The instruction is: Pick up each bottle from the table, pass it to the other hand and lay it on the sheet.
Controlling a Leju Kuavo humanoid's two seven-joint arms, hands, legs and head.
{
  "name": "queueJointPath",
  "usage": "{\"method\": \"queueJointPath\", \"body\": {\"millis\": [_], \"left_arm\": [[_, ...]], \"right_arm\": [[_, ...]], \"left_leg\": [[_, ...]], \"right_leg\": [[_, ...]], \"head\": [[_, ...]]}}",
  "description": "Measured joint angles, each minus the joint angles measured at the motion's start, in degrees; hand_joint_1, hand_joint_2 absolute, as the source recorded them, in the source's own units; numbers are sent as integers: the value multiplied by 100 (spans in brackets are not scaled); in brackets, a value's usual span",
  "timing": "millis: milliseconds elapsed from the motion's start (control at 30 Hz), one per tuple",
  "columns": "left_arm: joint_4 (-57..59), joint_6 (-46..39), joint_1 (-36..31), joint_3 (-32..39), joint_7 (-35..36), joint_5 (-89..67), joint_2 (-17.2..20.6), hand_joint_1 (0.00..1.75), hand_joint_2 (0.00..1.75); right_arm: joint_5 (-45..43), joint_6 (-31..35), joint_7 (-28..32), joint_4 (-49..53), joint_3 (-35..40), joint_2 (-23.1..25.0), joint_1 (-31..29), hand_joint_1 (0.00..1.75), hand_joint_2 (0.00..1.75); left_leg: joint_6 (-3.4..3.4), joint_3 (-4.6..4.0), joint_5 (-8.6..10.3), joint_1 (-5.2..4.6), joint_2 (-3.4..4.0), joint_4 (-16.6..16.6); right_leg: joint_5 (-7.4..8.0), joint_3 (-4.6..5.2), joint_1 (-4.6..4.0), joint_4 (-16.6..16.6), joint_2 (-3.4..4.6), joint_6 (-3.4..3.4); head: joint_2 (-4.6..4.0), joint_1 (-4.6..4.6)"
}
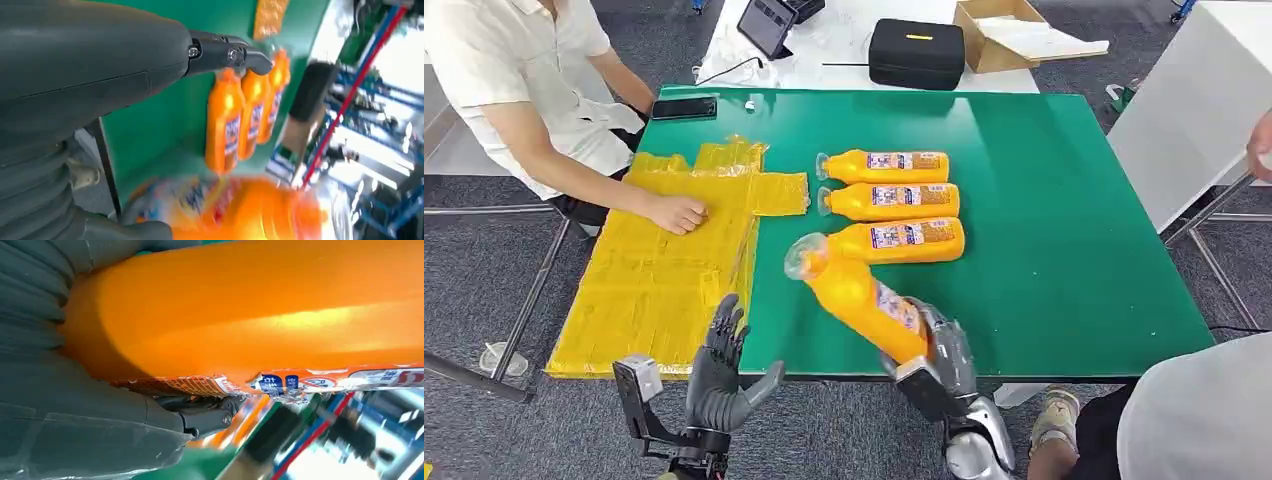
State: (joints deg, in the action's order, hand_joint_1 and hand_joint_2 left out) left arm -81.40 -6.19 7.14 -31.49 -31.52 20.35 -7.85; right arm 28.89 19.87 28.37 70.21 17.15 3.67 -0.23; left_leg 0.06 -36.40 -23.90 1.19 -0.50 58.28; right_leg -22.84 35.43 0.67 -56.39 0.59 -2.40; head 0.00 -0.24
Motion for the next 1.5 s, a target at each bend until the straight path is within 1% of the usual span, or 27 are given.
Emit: {"method": "queueJointPath", "body": {"millis": [167, 200, 267, 433, 500, 567, 667, 700, 767, 833, 867, 933, 967, 1000, 1033, 1067, 1167, 1233, 1267, 1300, 1333, 1500], "left_arm": [[94, 387, -151, -85, 65, -44, 7, 0, 175], [109, 401, -171, -96, 70, -46, 7, 0, 175], [140, 475, -196, -99, 109, -30, 7, 0, 175], [149, 517, -205, -99, 125, 0, 7, 0, 175], [153, 531, -207, -99, 133, 12, 7, 0, 175], [208, 707, -252, -99, 214, 96, 4, 0, 175], [527, 916, -464, 83, 400, 321, -44, 0, 175], [551, 940, -466, 91, 417, 376, -59, 0, 175], [603, 1028, -496, 114, 485, 521, -83, 0, 175], [669, 1181, -544, 168, 575, 759, -133, 0, 175], [695, 1242, -567, 203, 599, 839, -153, 0, 175], [730, 1314, -605, 255, 619, 973, -197, 0, 175], [750, 1318, -620, 280, 623, 1005, -212, 0, 175], [761, 1318, -632, 299, 623, 1030, -227, 0, 175], [772, 1318, -642, 330, 623, 1032, -245, 66, 175], [789, 1307, -649, 354, 621, 1032, -254, 175, 175], [794, 1255, -646, 413, 597, 1025, -286, 175, 175], [794, 1231, -646, 439, 588, 1027, -297, 175, 175], [794, 1227, -646, 459, 577, 1029, -302, 175, 175], [794, 1227, -642, 481, 559, 1040, -304, 175, 175], [789, 1227, -634, 498, 540, 1047, -306, 175, 175], [708, 1196, -609, 605, 446, 1093, -315, 175, 175]], "right_arm": [[0, -390, -9, -352, 389, 74, -272, 168, 175], [0, -409, -11, -403, 453, 85, -307, 162, 175], [-2, -458, -17, -494, 540, 122, -366, 159, 175], [-4, -479, -17, -525, 565, 127, -390, 159, 175], [-4, -479, -17, -525, 565, 129, -394, 154, 175], [4, -558, -24, -693, 689, 144, -520, 157, 175], [92, -446, 94, -1202, 1166, 398, -893, 157, 175], [92, -449, 146, -1222, 1207, 404, -901, 157, 175], [63, -453, 236, -1253, 1301, 442, -931, 164, 175], [-2, -453, 293, -1314, 1413, 498, -982, 161, 175], [-37, -453, 310, -1357, 1465, 527, -1002, 162, 175], [-146, -449, 374, -1464, 1550, 577, -1062, 155, 175], [-190, -440, 400, -1515, 1592, 601, -1089, 162, 175], [-217, -433, 424, -1557, 1620, 619, -1112, 159, 175], [-238, -431, 437, -1602, 1650, 636, -1133, 159, 175], [-254, -427, 442, -1640, 1679, 649, -1156, 157, 175], [-317, -436, 442, -1729, 1767, 656, -1199, 152, 175], [-376, -459, 442, -1777, 1799, 662, -1227, 141, 175], [-420, -475, 446, -1801, 1819, 667, -1240, 127, 175], [-485, -494, 457, -1843, 1854, 682, -1254, 16, 175], [-540, -508, 466, -1880, 1878, 693, -1266, 0, 175], [-691, -691, 516, -2079, 1987, 784, -1279, 0, 175]], "left_leg": [[0, -2, 1, 0, 0, 0], [0, -2, 1, 0, -1, 0], [0, -3, 1, 0, -1, 0], [0, -4, 1, 0, -1, 0], [0, -4, 1, 0, -1, 0], [0, -5, 1, 0, 0, 0], [1, -7, 4, 1, 0, 0], [1, -10, 4, 1, -1, 0], [1, -13, 4, 0, -1, 0], [1, -14, 4, 0, 0, 0], [1, -14, 4, 0, -1, 0], [1, -14, 4, 0, -1, 0], [1, -14, 4, 0, 0, 0], [1, -14, 4, 0, 0, 0], [1, -14, 4, 0, 0, 0], [1, -14, 5, 0, 0, 0], [1, -14, 5, 1, 0, 0], [1, -15, 5, 0, 0, 0], [1, -15, 5, 0, 0, 0], [1, -16, 5, 0, 0, 0], [1, -16, 5, 0, 0, 0], [0, -16, 5, 1, 1, 0]], "right_leg": [[0, 2, 0, -1, 0, 0], [0, 1, 0, -1, -1, 0], [0, 2, 0, -1, -1, 0], [0, 2, 0, -1, -1, 0], [0, 2, 0, -1, -1, 0], [0, 4, 0, -2, 0, 0], [0, 7, 0, -2, 0, 0], [0, 8, 0, -2, -1, 0], [0, 11, 0, -2, -1, 0], [1, 13, 0, -2, 0, 0], [1, 13, 0, -2, -1, 0], [1, 13, 0, -2, -1, 0], [1, 14, 0, -2, 0, 0], [1, 14, 0, -2, 0, 0], [1, 14, 0, -2, 0, 0], [1, 15, 0, -2, 0, 0], [1, 15, 0, -2, 0, 0], [1, 16, 0, -2, 0, 0], [1, 16, 0, -2, 0, 0], [1, 17, 0, -2, 0, 0], [1, 17, 0, -2, 0, 0], [1, 20, -1, -2, 0, 0]], "head": [[0, 2], [0, 0], [0, 0], [0, 2], [0, 2], [0, 0], [0, 2], [0, 0], [0, 2], [0, 2], [0, 0], [2, 2], [2, 2], [0, 0], [2, 0], [0, 0], [0, 2], [0, 0], [0, 0], [2, 0], [0, 0], [0, 0]]}}
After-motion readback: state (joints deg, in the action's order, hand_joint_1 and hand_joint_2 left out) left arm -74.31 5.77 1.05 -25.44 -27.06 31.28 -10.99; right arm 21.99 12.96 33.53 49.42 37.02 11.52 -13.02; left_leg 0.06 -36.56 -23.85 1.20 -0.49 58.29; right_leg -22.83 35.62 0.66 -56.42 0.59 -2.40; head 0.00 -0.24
